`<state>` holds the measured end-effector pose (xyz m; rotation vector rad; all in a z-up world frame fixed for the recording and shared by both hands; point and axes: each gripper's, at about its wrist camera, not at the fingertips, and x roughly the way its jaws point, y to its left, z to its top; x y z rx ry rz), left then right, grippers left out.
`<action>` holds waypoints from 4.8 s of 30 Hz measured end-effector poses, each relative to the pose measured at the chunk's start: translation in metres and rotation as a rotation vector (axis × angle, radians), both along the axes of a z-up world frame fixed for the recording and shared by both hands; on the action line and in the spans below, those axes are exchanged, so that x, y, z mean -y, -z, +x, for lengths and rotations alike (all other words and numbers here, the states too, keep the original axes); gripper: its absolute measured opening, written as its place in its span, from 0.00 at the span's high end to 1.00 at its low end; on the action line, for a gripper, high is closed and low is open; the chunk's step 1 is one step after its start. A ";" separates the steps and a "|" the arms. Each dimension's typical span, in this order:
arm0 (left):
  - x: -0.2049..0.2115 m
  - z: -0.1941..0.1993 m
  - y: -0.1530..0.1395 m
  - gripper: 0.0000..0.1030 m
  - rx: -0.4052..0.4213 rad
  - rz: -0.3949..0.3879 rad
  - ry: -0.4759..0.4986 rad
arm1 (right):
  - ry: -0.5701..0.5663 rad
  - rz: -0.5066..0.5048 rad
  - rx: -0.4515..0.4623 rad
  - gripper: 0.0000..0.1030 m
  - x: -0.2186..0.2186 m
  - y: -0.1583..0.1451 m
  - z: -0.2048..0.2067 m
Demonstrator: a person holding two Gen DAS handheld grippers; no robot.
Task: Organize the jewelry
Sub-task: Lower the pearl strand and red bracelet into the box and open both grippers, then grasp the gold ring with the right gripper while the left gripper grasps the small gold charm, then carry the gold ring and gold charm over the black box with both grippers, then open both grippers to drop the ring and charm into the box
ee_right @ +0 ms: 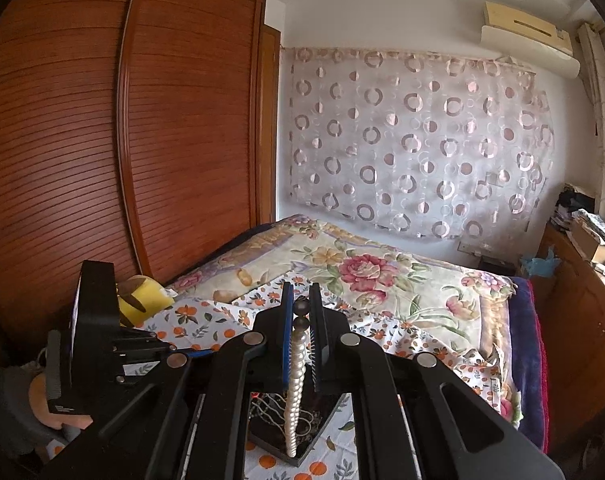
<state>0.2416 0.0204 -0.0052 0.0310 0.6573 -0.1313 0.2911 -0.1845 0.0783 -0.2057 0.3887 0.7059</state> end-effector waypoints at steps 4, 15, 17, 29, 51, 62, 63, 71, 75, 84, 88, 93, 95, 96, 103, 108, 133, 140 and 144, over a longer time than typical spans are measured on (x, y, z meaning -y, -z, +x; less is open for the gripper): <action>-0.002 0.008 0.005 0.94 -0.011 -0.005 -0.002 | -0.003 -0.013 -0.041 0.91 -0.003 0.017 0.012; 0.006 0.033 0.022 0.94 -0.048 -0.001 0.012 | 0.013 -0.077 -0.208 0.91 -0.009 0.097 0.032; 0.007 0.039 0.023 0.94 -0.050 -0.001 0.013 | 0.011 -0.079 -0.231 0.91 -0.010 0.106 0.033; 0.016 0.064 0.031 0.93 -0.069 0.003 0.025 | 0.064 -0.072 -0.257 0.60 0.027 0.128 0.015; 0.021 -0.046 0.058 0.57 -0.091 0.015 0.125 | 0.058 -0.232 -0.394 0.63 0.055 0.209 -0.074; 0.027 -0.064 0.099 0.57 -0.206 0.039 0.155 | 0.047 -0.314 -0.381 0.80 0.053 0.217 -0.082; 0.028 -0.065 0.101 0.57 -0.209 0.040 0.158 | 0.047 -0.312 -0.383 0.80 0.054 0.217 -0.082; 0.036 -0.063 0.105 0.57 -0.215 0.048 0.167 | 0.068 -0.285 -0.387 0.80 0.062 0.215 -0.080; 0.037 -0.060 0.107 0.73 -0.217 0.063 0.163 | 0.069 -0.277 -0.386 0.80 0.063 0.213 -0.079; 0.039 -0.065 0.107 0.86 -0.218 0.067 0.162 | 0.060 -0.267 -0.372 0.80 0.060 0.207 -0.073; 0.036 -0.066 0.103 0.86 -0.207 0.060 0.152 | 0.046 -0.253 -0.353 0.80 0.051 0.198 -0.066; 0.032 -0.057 0.084 0.86 -0.160 0.042 0.133 | 0.035 -0.206 -0.299 0.80 0.034 0.175 -0.047; 0.030 -0.052 0.075 0.86 -0.139 0.036 0.121 | 0.029 -0.183 -0.285 0.80 0.026 0.167 -0.037; 0.029 -0.049 0.071 0.86 -0.130 0.032 0.116 | 0.026 -0.174 -0.277 0.80 0.021 0.163 -0.032; 0.017 -0.031 0.049 0.86 -0.078 0.015 0.080 | 0.018 -0.150 -0.267 0.79 -0.007 0.152 0.004; 0.011 -0.023 0.042 0.86 -0.065 0.010 0.063 | 0.017 -0.152 -0.276 0.79 -0.018 0.153 0.023; 0.016 0.025 0.026 0.68 -0.037 -0.007 0.015 | 0.110 -0.080 -0.280 0.76 0.026 0.151 0.005; 0.022 -0.004 0.013 0.45 0.004 0.014 0.001 | 0.140 -0.050 -0.254 0.76 0.039 0.142 -0.021; 0.023 -0.028 0.002 0.22 0.039 0.024 -0.024 | 0.160 -0.018 -0.224 0.59 0.046 0.130 -0.044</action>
